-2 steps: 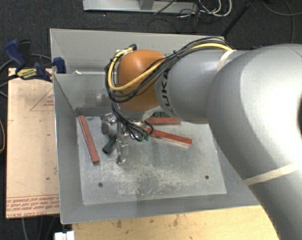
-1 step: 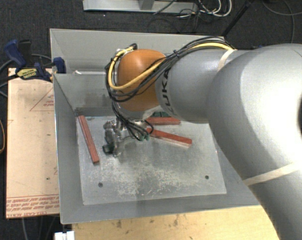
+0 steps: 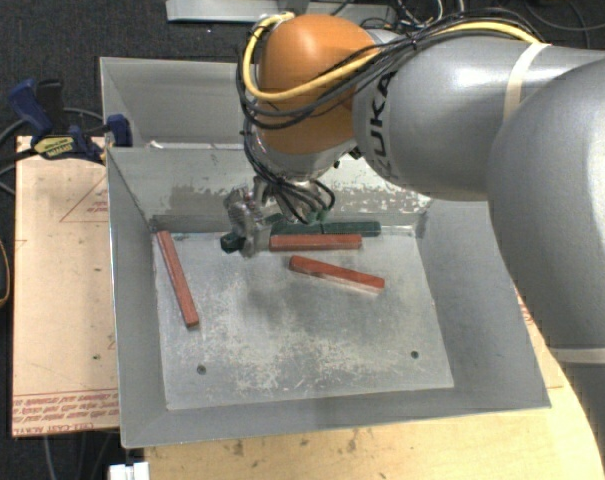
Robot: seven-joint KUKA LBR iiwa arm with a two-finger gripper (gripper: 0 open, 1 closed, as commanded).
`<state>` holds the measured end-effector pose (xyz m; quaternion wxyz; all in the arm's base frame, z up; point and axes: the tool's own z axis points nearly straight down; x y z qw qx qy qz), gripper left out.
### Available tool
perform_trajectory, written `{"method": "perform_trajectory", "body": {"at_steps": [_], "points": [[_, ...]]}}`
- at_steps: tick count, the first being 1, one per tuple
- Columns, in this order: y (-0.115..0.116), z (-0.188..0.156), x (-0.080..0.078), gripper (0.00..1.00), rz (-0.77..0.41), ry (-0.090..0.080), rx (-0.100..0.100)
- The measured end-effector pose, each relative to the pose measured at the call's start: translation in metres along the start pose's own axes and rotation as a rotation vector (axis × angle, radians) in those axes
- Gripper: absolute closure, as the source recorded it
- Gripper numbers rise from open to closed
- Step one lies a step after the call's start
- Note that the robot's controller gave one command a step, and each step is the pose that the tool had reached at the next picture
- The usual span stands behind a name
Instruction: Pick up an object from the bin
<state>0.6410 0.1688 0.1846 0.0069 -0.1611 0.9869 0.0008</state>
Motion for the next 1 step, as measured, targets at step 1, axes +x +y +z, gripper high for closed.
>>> {"method": "perform_trajectory", "body": {"at_steps": [1], "points": [[0.0099, -0.1383, 0.0025, 1.00, -0.031, 0.000, 0.000]]}}
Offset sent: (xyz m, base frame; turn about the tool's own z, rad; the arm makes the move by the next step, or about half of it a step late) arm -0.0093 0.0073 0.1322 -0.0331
